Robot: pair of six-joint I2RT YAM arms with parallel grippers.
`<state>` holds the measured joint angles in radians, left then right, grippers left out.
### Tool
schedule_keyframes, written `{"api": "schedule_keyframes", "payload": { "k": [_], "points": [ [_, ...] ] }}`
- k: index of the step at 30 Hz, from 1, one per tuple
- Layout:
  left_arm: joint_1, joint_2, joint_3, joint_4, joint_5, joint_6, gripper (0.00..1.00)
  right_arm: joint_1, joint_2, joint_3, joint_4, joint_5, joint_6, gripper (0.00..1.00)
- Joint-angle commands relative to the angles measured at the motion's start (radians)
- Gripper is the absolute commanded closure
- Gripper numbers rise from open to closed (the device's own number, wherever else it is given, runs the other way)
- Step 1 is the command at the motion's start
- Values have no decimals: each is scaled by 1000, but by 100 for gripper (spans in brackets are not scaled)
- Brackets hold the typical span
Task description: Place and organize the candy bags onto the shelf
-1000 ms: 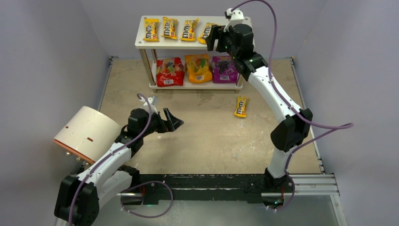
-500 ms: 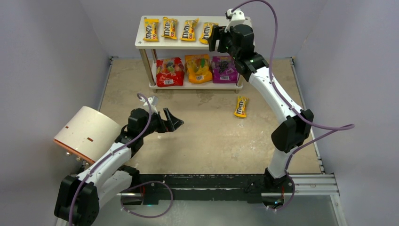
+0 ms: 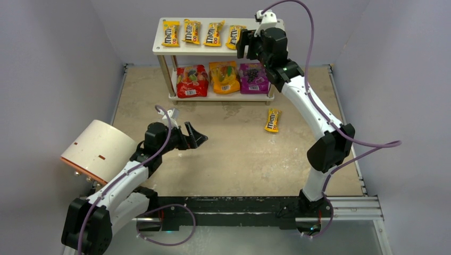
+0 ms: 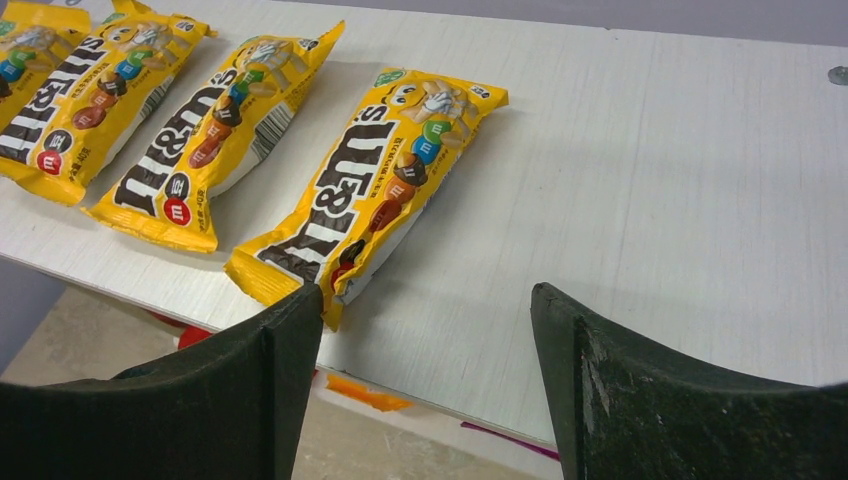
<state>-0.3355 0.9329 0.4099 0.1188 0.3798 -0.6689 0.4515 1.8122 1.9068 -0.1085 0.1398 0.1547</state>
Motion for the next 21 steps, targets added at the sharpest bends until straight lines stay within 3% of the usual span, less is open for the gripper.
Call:
{"api": "schedule_keyframes", "payload": {
  "k": [1,13,17,21],
  "points": [
    [-2,-16,-13,44,11,9,0,-2,-54,-12,-13,20,-19,22],
    [-2,-23,-8,39,10,11,0,-2,-172,-48,-21,-109,-61,20],
    [-2,-36,-7,26,5,14,0,-2,-333,-242,27,-133,-55,15],
    [-2,-37,8,5,-5,22,0,-2,-573,-511,102,-61,-47,12]
  ]
}}
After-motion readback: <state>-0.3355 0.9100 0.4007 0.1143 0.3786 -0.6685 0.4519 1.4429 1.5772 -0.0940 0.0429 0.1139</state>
